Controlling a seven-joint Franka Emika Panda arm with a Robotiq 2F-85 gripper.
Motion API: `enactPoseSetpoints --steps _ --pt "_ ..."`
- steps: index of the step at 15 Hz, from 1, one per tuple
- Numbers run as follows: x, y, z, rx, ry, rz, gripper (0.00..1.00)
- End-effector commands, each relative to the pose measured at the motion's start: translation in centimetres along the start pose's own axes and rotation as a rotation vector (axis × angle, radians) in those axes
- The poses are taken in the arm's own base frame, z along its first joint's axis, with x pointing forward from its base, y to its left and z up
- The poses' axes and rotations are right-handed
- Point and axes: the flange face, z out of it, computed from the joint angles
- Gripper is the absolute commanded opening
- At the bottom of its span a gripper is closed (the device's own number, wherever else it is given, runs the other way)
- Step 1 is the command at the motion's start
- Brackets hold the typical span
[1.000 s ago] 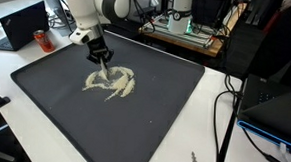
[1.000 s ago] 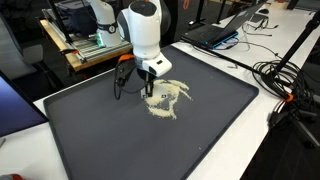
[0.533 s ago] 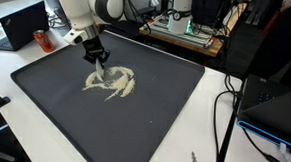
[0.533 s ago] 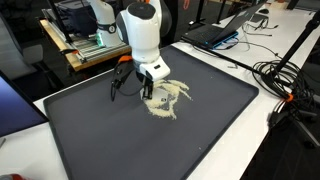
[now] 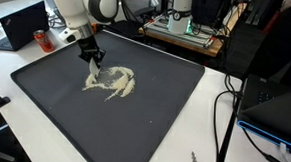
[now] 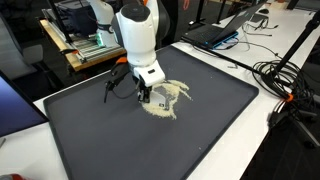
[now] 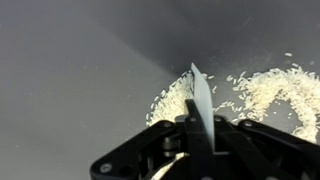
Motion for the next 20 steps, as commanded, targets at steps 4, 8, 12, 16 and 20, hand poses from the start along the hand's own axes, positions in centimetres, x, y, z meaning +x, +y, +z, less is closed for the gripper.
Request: enactPoseSetpoints --steps 4,8,12,16,20 --pt "-0.5 -1.5 -3.4 0.021 0.007 0.015 0.01" --pt "-0.1 -3.7 -6.5 0.002 0.0 0.054 0.01" --pt "1.2 -7.6 -9.5 -0.025 0.01 0.103 0.01" --pt "3.2 -11.9 -12.3 -0.063 0.032 0.151 0.01" --pt "4.7 -16.0 -14.9 -0.077 0.046 0.207 0.01"
